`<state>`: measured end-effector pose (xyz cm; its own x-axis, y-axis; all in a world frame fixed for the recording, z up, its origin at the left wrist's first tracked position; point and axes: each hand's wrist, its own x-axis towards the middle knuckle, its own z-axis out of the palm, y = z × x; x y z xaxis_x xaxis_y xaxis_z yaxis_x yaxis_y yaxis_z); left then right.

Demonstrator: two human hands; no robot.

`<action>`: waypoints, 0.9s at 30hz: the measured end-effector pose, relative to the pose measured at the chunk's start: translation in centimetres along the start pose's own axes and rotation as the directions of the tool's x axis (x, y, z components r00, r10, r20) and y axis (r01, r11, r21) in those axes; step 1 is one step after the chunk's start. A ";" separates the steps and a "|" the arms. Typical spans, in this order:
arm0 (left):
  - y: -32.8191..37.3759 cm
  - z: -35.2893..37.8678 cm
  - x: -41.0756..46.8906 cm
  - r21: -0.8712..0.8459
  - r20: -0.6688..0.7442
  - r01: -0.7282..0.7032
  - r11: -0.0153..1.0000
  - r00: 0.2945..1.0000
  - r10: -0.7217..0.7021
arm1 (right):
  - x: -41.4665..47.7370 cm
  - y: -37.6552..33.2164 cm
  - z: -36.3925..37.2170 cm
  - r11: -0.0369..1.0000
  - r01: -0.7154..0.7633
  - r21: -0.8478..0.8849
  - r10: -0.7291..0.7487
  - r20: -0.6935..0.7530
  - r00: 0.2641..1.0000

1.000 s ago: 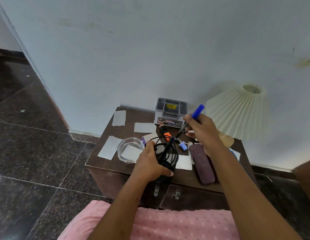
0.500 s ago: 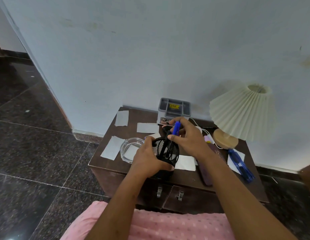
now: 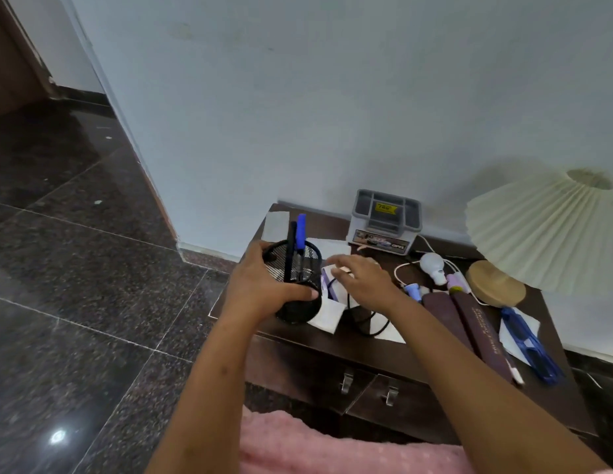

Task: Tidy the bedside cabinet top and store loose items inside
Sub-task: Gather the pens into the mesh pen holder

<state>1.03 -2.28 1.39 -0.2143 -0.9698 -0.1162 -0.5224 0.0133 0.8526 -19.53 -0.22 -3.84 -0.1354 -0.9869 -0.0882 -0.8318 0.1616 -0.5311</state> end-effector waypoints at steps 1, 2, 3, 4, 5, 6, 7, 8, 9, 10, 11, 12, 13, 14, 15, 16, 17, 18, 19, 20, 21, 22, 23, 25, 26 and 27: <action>-0.3 -0.4 0.2 0.017 -0.015 0.003 1.000 1.000 -0.003 | 0.4 -0.3 0.6 0.995 -0.001 -0.100 0.005 0.045 0.999; -0.6 -0.7 0.3 0.038 -0.023 0.006 0.999 1.000 -0.006 | 0.8 -0.6 1.1 0.984 0.000 -0.175 0.012 0.068 0.998; -0.9 -0.9 0.4 0.059 -0.023 0.010 0.998 1.000 -0.009 | 1.1 -0.8 1.5 0.973 -0.003 -0.229 0.023 0.085 0.996; -1.1 -1.0 0.5 0.073 -0.018 0.015 0.997 1.000 -0.014 | 1.4 -0.9 1.8 0.964 -0.014 -0.267 0.043 0.103 0.994; -1.3 -1.0 0.7 0.077 -0.008 0.019 0.997 1.000 -0.018 | 1.6 -0.9 2.0 0.956 -0.028 -0.291 0.066 0.121 0.991; -1.5 -1.0 0.8 0.074 0.006 0.021 0.997 1.000 -0.021 | 1.8 -1.0 2.0 0.950 -0.044 -0.309 0.089 0.133 0.987; -1.6 -0.9 0.9 0.070 0.020 0.023 0.997 1.000 -0.024 | 2.0 -1.0 2.0 0.944 -0.061 -0.326 0.111 0.139 0.984; -1.7 -0.9 1.0 0.066 0.031 0.025 0.997 0.999 -0.027 | 2.2 -1.0 1.9 0.937 -0.073 -0.343 0.126 0.137 0.982; -1.7 -0.9 1.0 0.064 0.039 0.026 0.998 0.999 -0.028 | 2.3 -0.9 1.9 0.930 -0.076 -0.359 0.129 0.128 0.983; -1.8 -0.8 1.1 0.062 0.044 0.025 0.998 0.999 -0.028 | 2.4 -0.9 1.8 0.926 -0.074 -0.370 0.127 0.120 0.985; -1.8 -0.8 1.1 0.059 0.046 0.023 0.998 0.999 -0.026 | 2.5 -0.8 1.9 0.925 -0.073 -0.373 0.124 0.114 0.986; -1.8 -0.8 1.1 0.055 0.046 0.021 0.998 0.999 -0.024 | 2.5 -0.7 1.9 0.925 -0.069 -0.374 0.118 0.111 0.987; -1.7 -0.8 1.1 0.052 0.045 0.018 0.998 0.999 -0.021 | 2.5 -0.7 1.9 0.924 -0.063 -0.377 0.111 0.109 0.988; -1.7 -0.8 1.1 0.049 0.045 0.016 0.999 0.999 -0.018 | 2.4 -0.6 2.0 0.923 -0.055 -0.382 0.104 0.109 0.989; -1.6 -0.8 1.1 0.046 0.046 0.015 0.999 0.999 -0.017 | 2.3 -0.6 2.1 0.921 -0.048 -0.386 0.098 0.109 0.989; -1.6 -0.8 1.0 0.044 0.047 0.016 0.999 0.999 -0.018 | 2.2 -0.4 2.0 0.921 -0.045 -0.386 0.095 0.111 0.989; -1.6 -0.9 0.9 0.044 0.046 0.018 0.999 0.999 -0.020 | 2.1 -0.3 1.9 0.923 -0.046 -0.382 0.095 0.110 0.989; -1.6 -0.9 0.9 0.045 0.045 0.020 0.999 0.999 -0.022 | 2.0 -0.1 1.7 0.926 -0.049 -0.375 0.097 0.111 0.989; -1.6 -0.9 0.8 0.047 0.044 0.022 0.999 0.999 -0.024 | 1.9 0.1 1.4 0.930 -0.052 -0.365 0.101 0.115 0.988; -1.5 -0.9 0.8 0.049 0.045 0.021 0.999 0.999 -0.024 | 1.8 0.4 1.2 0.936 -0.056 -0.346 0.104 0.120 0.987; -1.4 -0.8 0.7 0.051 0.048 0.018 0.999 0.999 -0.021 | 1.7 0.6 1.0 0.945 -0.062 -0.320 0.106 0.123 0.987; -1.3 -0.7 0.6 0.057 0.051 0.014 0.998 0.999 -0.017 | 1.6 0.8 0.8 0.955 -0.070 -0.290 0.107 0.115 0.988; -1.1 -0.6 0.6 0.065 0.057 0.008 0.998 0.998 -0.012 | 1.5 1.0 0.5 0.963 -0.086 -0.254 0.112 0.089 0.990; -0.7 -0.1 0.4 0.077 0.074 -0.009 0.997 0.997 0.003 | 1.6 1.6 -0.4 0.976 -0.139 -0.168 0.140 -0.006 0.990; -0.4 0.2 0.3 0.075 0.087 -0.019 0.997 0.996 0.012 | 1.6 2.0 -1.0 0.978 -0.170 -0.122 0.165 -0.051 0.985; -0.2 0.6 0.2 0.069 0.101 -0.033 0.997 0.995 0.026 | 1.6 2.6 -1.6 0.977 -0.199 -0.075 0.193 -0.082 0.978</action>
<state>0.56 -2.32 0.91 -0.3105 -0.9395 -0.1449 -0.5706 0.0623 0.8189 -22.74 -1.38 -3.96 -0.3373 -0.9338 -0.1194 -0.8262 0.3544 -0.4378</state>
